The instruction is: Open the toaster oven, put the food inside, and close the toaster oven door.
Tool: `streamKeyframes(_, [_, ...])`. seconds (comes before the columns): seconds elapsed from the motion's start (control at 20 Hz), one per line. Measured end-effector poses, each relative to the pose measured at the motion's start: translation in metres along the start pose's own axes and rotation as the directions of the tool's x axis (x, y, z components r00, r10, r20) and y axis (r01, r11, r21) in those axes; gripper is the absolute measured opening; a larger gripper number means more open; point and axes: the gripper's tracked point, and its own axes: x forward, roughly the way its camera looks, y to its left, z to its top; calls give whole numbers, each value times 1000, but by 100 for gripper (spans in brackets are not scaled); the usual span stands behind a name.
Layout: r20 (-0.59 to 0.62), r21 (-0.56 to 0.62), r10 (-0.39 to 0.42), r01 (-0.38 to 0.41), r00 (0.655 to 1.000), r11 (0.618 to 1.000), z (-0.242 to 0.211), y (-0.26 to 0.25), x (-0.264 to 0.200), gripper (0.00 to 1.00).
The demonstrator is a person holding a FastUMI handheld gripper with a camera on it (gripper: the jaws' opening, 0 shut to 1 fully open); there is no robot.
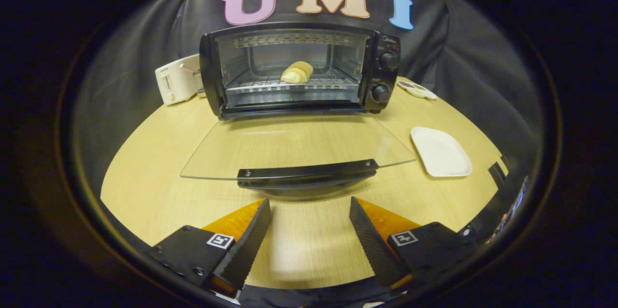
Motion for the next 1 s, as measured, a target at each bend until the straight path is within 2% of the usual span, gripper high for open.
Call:
streamKeyframes(0.1, [18, 2, 26, -26, 1000, 1000, 0, 2, 5, 100])
streamKeyframes(0.5, [43, -11, 7, -6, 999, 1000, 16, -5, -1, 100])
streamKeyframes(0.7, [139, 3, 0, 0, 990, 1000, 51, -6, -14, 100])
streamKeyframes(1.0, [269, -26, 33, -27, 963, 999, 122, 1, -4, 100])
